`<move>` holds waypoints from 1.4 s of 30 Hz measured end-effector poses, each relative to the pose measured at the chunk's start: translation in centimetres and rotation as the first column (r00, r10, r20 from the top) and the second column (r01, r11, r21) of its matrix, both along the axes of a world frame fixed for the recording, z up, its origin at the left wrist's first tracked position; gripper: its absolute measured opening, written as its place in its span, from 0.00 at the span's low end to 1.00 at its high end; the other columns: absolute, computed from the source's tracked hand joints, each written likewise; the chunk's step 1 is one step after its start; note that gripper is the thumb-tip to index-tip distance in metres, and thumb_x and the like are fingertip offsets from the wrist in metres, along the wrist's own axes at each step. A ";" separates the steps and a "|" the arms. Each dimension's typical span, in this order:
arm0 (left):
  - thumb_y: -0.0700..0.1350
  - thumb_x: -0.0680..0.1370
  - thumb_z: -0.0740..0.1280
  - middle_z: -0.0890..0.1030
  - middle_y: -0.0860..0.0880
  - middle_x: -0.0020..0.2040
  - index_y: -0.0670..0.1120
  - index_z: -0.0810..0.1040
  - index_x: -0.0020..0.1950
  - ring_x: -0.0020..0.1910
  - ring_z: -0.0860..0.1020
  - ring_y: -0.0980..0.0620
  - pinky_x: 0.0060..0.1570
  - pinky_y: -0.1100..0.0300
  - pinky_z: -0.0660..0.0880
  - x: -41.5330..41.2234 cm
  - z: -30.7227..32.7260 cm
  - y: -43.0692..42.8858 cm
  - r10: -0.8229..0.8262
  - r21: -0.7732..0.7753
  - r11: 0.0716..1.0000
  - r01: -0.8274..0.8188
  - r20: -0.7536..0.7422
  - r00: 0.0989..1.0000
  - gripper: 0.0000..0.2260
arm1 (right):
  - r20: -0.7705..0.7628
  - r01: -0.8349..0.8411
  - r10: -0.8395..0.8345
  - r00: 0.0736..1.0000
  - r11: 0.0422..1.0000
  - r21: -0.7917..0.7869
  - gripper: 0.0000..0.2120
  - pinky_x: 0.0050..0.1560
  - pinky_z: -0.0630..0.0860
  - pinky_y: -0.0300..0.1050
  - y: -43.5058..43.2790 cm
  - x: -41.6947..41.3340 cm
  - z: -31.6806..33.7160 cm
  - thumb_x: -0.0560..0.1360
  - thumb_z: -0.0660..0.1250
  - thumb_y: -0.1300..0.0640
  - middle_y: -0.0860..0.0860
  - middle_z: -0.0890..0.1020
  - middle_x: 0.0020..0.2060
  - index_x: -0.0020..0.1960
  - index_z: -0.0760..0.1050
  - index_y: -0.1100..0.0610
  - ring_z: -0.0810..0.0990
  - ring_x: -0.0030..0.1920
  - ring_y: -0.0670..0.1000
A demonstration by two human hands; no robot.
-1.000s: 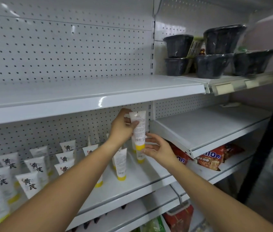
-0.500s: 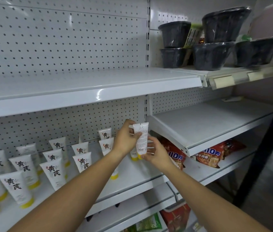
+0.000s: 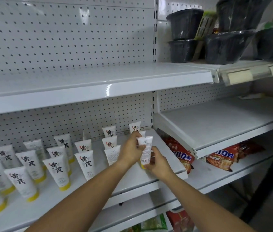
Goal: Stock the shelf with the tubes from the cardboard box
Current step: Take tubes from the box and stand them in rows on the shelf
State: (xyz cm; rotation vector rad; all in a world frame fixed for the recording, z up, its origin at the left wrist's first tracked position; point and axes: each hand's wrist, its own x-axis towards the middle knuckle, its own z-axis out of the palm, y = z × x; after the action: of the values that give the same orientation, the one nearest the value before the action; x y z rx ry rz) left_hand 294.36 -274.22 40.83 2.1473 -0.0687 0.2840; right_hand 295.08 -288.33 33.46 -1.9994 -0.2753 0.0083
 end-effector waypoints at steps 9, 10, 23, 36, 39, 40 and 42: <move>0.39 0.77 0.70 0.81 0.50 0.45 0.51 0.69 0.53 0.45 0.80 0.51 0.44 0.57 0.76 -0.3 -0.9 0.3 0.005 0.085 0.996 -0.004 -0.018 1.000 0.13 | -0.010 -0.007 0.007 1.000 0.998 -0.060 0.27 0.47 0.77 0.30 0.3 0.1 -1.2 0.71 0.74 0.58 0.43 0.82 0.51 0.64 0.65 0.44 0.81 0.49 0.38; 0.39 0.77 0.70 0.81 0.50 0.45 0.51 0.69 0.53 0.45 0.80 0.51 0.43 0.58 0.76 -0.3 -1.0 0.3 0.002 0.087 0.996 -0.001 -0.018 1.000 0.12 | -0.008 -0.007 0.007 1.000 0.998 -0.065 0.27 0.47 0.77 0.30 0.3 0.1 -1.2 0.71 0.74 0.58 0.43 0.82 0.50 0.64 0.66 0.45 0.81 0.49 0.38; 0.39 0.77 0.69 0.82 0.46 0.49 0.48 0.70 0.60 0.48 0.81 0.48 0.49 0.56 0.78 -1.3 -0.7 0.5 -0.020 0.152 0.988 0.024 -0.030 0.999 0.14 | -0.012 -0.016 0.014 1.000 0.993 -0.118 0.25 0.43 0.74 0.26 0.2 -0.2 -1.3 0.73 0.73 0.54 0.41 0.81 0.51 0.65 0.67 0.46 0.80 0.48 0.36; 0.41 0.76 0.71 0.75 0.47 0.65 0.48 0.72 0.70 0.63 0.75 0.48 0.62 0.54 0.73 -2.6 3.9 1.2 0.002 0.290 0.956 -0.041 0.135 0.991 0.23 | 0.039 0.008 0.000 0.999 0.979 -0.206 0.36 0.62 0.77 0.44 -3.6 -0.3 2.6 0.73 0.71 0.68 0.48 0.79 0.54 0.75 0.62 0.47 0.78 0.56 0.46; 0.42 0.76 0.70 0.78 0.47 0.62 0.49 0.75 0.68 0.56 0.78 0.49 0.58 0.52 0.76 -3.1 6.4 3.4 0.003 0.312 0.949 -0.055 0.164 0.986 0.20 | 0.113 0.013 0.017 0.993 0.966 -0.260 0.32 0.61 0.76 0.40 -5.5 0.0 6.3 0.74 0.67 0.72 0.52 0.79 0.55 0.74 0.65 0.53 0.79 0.56 0.48; 0.42 0.77 0.69 0.79 0.48 0.61 0.49 0.76 0.68 0.54 0.79 0.50 0.56 0.53 0.77 -3.2 7.3 4.3 0.008 0.324 0.944 -0.062 0.165 0.986 0.19 | 0.146 0.021 0.019 0.989 0.963 -0.269 0.30 0.61 0.77 0.41 -6.1 0.1 7.6 0.74 0.66 0.72 0.54 0.80 0.55 0.73 0.67 0.55 0.79 0.56 0.50; 0.42 0.78 0.68 0.79 0.49 0.60 0.48 0.77 0.67 0.52 0.79 0.51 0.53 0.58 0.76 -3.2 8.8 6.2 0.031 0.354 0.931 -0.086 0.158 0.987 0.17 | 0.216 0.034 0.037 0.976 0.948 -0.316 0.25 0.62 0.76 0.39 -6.7 0.5 10.3 0.75 0.66 0.70 0.53 0.81 0.57 0.70 0.71 0.57 0.79 0.56 0.49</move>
State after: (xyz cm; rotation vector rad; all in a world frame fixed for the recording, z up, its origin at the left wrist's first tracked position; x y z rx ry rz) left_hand 291.13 -267.98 49.62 2.4922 -0.1531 0.5013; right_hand 295.62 -295.02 43.71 -2.3255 -0.4403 -0.1790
